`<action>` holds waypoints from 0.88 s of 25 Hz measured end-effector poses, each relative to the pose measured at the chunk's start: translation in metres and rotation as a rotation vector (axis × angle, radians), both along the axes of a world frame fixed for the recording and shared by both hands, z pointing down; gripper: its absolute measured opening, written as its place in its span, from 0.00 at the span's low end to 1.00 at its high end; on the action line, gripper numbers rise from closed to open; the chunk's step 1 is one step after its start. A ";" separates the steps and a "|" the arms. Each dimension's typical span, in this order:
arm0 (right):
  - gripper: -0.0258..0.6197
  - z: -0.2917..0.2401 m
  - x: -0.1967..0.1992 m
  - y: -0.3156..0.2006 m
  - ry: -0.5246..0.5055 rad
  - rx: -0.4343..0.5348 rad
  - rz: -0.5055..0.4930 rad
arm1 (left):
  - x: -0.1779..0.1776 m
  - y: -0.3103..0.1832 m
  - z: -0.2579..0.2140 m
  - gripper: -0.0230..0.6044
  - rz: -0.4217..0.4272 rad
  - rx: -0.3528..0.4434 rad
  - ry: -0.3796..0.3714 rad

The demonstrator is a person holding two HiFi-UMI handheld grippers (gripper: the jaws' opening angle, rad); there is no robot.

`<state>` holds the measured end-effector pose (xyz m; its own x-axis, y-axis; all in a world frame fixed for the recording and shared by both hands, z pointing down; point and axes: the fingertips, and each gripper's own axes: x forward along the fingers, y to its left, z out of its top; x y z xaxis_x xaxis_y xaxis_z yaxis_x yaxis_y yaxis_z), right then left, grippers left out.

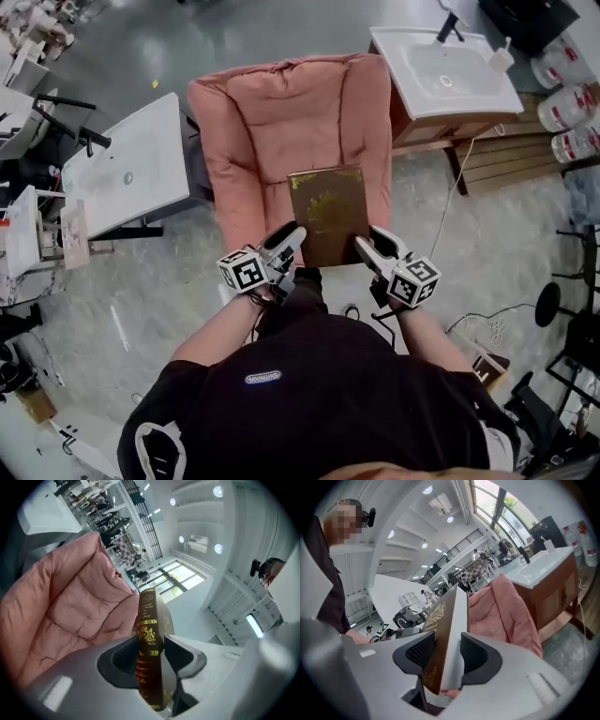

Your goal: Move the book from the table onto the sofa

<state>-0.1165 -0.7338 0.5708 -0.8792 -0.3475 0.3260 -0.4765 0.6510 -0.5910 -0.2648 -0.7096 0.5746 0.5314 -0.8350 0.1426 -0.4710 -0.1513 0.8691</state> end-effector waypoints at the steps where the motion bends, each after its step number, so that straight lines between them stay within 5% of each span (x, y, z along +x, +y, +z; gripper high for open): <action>1: 0.36 0.020 -0.013 -0.007 0.004 -0.033 -0.009 | -0.012 -0.006 0.019 0.31 -0.003 -0.030 -0.006; 8: 0.36 0.172 -0.077 -0.032 0.080 -0.249 -0.075 | -0.075 -0.032 0.158 0.31 -0.014 -0.205 -0.036; 17: 0.35 0.339 -0.100 -0.037 0.236 -0.540 -0.025 | -0.098 -0.046 0.337 0.31 0.078 -0.428 -0.039; 22: 0.32 0.405 -0.097 -0.044 0.333 -0.585 -0.031 | -0.091 -0.047 0.400 0.31 0.142 -0.519 -0.075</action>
<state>-0.2140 -0.7780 0.9759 -0.7062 -0.0070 0.7080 -0.6802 0.2844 -0.6756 -0.3561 -0.7565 0.9743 0.6064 -0.5653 0.5592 -0.5411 0.2219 0.8111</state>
